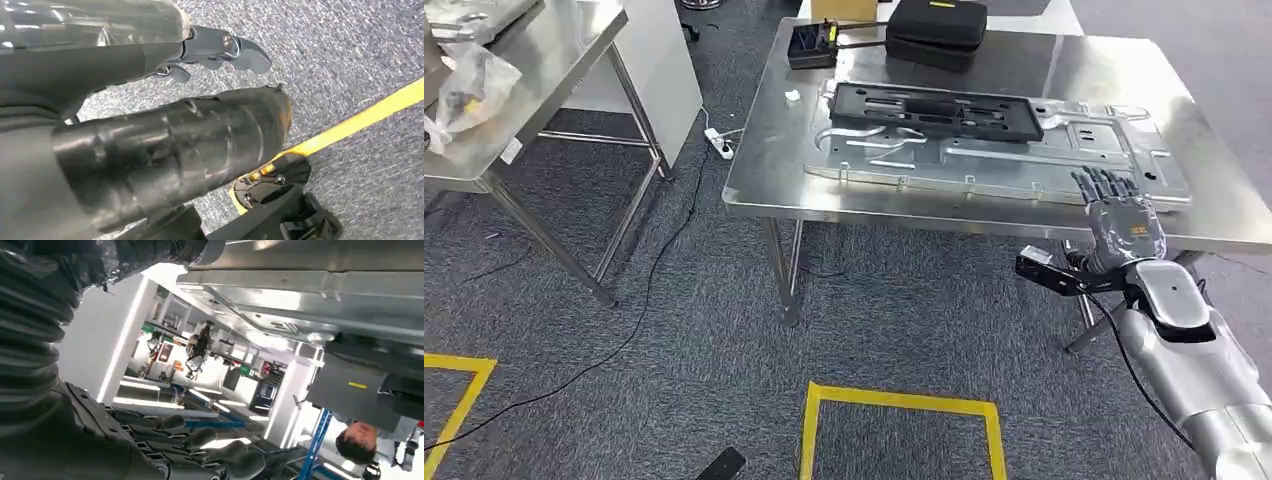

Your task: Take the parts from the cabinet and place them on the table.

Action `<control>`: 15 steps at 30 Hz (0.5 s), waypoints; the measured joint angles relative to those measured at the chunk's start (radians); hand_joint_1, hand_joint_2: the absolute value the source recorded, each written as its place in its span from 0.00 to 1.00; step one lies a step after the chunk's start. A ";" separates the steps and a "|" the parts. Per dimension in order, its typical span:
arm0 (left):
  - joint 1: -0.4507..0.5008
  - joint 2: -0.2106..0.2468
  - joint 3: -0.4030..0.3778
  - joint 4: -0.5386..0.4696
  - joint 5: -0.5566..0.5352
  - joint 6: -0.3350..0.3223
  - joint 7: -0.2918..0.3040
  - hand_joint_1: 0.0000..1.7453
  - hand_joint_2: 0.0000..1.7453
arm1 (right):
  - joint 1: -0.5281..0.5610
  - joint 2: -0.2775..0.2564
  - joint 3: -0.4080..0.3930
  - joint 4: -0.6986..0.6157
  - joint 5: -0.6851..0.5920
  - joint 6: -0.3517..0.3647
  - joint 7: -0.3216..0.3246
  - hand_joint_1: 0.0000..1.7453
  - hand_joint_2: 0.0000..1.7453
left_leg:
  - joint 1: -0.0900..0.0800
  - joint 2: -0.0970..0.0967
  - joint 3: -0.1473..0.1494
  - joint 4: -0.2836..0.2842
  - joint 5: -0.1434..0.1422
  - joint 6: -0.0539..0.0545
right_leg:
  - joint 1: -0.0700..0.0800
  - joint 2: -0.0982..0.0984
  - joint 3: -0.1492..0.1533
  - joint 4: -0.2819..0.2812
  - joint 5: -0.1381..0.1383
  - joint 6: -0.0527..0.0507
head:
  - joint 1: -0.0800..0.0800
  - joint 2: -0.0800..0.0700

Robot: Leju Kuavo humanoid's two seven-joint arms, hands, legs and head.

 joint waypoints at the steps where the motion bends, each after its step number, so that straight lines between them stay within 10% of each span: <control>1: 0.001 0.000 0.000 0.000 0.000 0.000 0.000 0.00 0.00 | 0.001 0.000 -0.001 0.000 0.000 0.000 0.000 0.00 1.00 | 0.001 0.000 0.000 -0.001 0.003 -0.005 | 0.002 0.001 -0.003 0.001 0.002 -0.003 | 0.000 0.000; 4: 0.002 0.000 0.000 0.000 0.000 0.000 0.000 0.00 0.00 | -0.001 0.000 -0.003 0.000 0.000 0.000 0.000 0.00 1.00 | 0.002 -0.002 -0.009 0.011 -0.012 -0.022 | -0.007 -0.006 -0.004 -0.014 0.022 -0.028 | 0.000 0.000; 9: 0.003 0.000 0.000 0.000 0.000 0.000 0.000 0.00 0.00 | 0.002 0.002 -0.003 0.000 0.000 0.000 0.000 0.00 1.00 | 0.004 -0.001 -0.123 0.317 -0.182 -0.034 | -0.003 -0.006 -0.046 -0.006 0.046 -0.042 | -0.001 0.000; 11: 0.004 0.000 0.001 0.000 0.000 -0.002 0.001 0.00 0.00 | 0.003 0.003 -0.003 0.000 0.000 0.000 -0.001 0.00 1.00 | 0.004 -0.001 -0.069 0.244 -0.140 -0.031 | -0.003 -0.006 -0.061 0.003 0.050 -0.038 | -0.001 0.000; 13: 0.002 0.000 0.001 0.000 0.000 -0.002 0.001 0.00 0.00 | 0.002 0.003 -0.004 0.000 0.000 0.000 -0.001 0.00 1.00 | 0.004 -0.002 0.051 0.050 -0.070 -0.021 | -0.003 -0.005 -0.069 0.013 0.053 -0.034 | -0.001 0.000; 15: -0.001 0.001 0.001 0.000 -0.001 -0.002 0.001 0.00 0.00 | 0.001 0.003 -0.005 0.000 0.000 0.000 -0.001 0.00 1.00 | 0.000 -0.003 0.065 0.007 -0.077 -0.012 | 0.004 -0.005 -0.079 0.020 0.060 -0.023 | 0.000 0.000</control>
